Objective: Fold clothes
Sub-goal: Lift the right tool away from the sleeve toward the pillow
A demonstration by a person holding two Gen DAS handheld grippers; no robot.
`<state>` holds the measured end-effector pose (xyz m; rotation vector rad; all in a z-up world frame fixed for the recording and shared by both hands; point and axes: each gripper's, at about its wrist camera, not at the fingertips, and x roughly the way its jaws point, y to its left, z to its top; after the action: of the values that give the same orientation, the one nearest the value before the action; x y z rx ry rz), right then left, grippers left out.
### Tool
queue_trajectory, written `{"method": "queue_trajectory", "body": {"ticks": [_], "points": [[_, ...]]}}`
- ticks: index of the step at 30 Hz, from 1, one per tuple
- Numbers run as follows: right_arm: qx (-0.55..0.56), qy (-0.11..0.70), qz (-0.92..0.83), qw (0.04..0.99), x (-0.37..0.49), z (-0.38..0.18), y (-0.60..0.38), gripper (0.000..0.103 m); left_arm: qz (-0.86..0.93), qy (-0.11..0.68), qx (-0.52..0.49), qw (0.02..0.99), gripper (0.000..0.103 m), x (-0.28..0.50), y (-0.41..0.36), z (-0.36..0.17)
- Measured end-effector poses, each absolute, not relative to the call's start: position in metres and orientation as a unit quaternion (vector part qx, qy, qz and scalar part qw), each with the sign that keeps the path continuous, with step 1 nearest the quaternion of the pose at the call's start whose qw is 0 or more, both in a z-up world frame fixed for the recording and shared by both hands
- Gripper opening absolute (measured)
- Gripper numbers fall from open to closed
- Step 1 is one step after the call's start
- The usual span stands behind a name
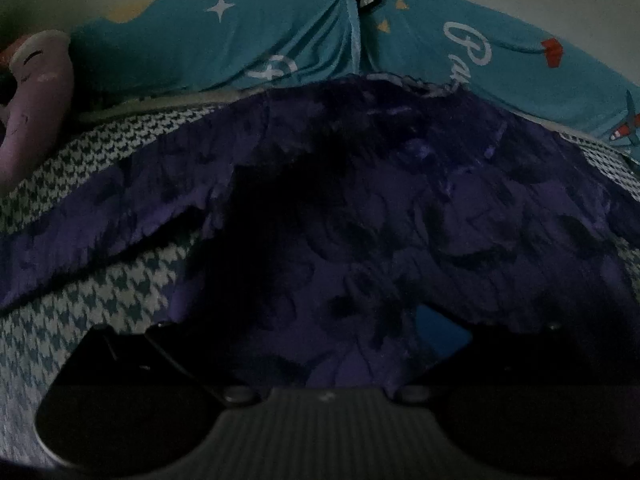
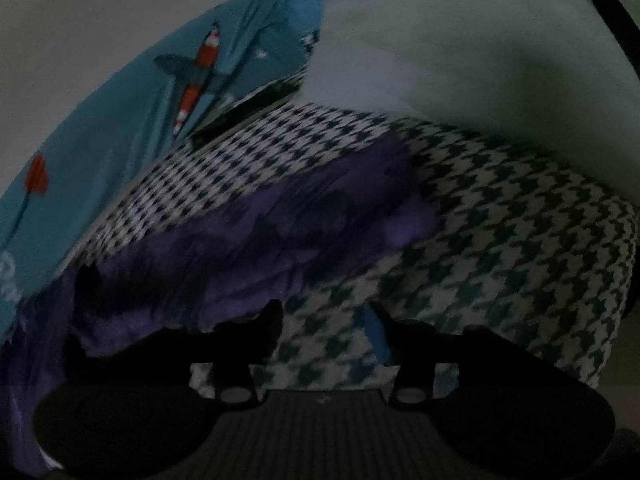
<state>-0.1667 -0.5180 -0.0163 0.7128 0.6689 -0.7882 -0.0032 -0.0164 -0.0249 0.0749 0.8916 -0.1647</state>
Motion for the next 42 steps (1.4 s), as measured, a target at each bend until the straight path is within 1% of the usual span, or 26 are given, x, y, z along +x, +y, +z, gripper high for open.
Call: {"method": "queue_trajectory", "body": {"ticks": [4,8,13,15,17,18,19,20,26,29,34,42], "points": [[0.349,0.294,-0.383,0.803,-0.164,-0.021,-0.529,0.053,-0.071,0.420,0.048,0.904,0.103,0.013,-0.021,-0.024],[0.364,0.269,-0.390,0.802,-0.160,-0.025,-0.536,0.062,-0.063,0.413,0.040,0.908,0.103,0.030,-0.018,-0.018],[0.350,0.254,-0.409,0.803,-0.149,-0.029,-0.539,0.062,-0.052,0.408,0.017,0.911,0.103,0.048,-0.009,-0.011],[0.338,0.252,-0.418,0.805,-0.144,-0.030,-0.539,0.055,-0.048,0.407,0.012,0.912,0.103,0.055,-0.006,-0.010],[0.327,0.251,-0.427,0.805,-0.139,-0.032,-0.540,0.034,-0.045,0.405,0.009,0.913,0.103,0.060,-0.002,-0.009],[0.325,0.250,-0.430,0.804,-0.138,-0.033,-0.542,0.027,-0.044,0.405,0.006,0.913,0.103,0.062,-0.001,-0.008],[0.326,0.250,-0.432,0.803,-0.137,-0.034,-0.544,0.014,-0.042,0.405,0.002,0.913,0.103,0.063,0.001,-0.007],[0.329,0.247,-0.433,0.802,-0.136,-0.034,-0.546,0.011,-0.041,0.406,-0.002,0.913,0.103,0.064,0.003,-0.007],[0.367,0.202,-0.394,0.818,-0.130,-0.022,-0.544,0.009,-0.036,0.420,-0.024,0.906,0.103,0.064,0.011,-0.006],[0.381,0.185,-0.350,0.835,-0.121,-0.012,-0.533,0.009,-0.034,0.444,-0.026,0.895,0.103,0.066,0.011,-0.013],[0.371,0.175,-0.282,0.867,-0.094,0.002,-0.502,0.009,-0.035,0.459,-0.013,0.887,0.103,0.062,0.007,-0.023],[0.366,0.181,-0.200,0.891,-0.054,0.007,-0.457,0.009,-0.062,0.457,-0.009,0.887,0.103,0.050,0.006,-0.025]]}}
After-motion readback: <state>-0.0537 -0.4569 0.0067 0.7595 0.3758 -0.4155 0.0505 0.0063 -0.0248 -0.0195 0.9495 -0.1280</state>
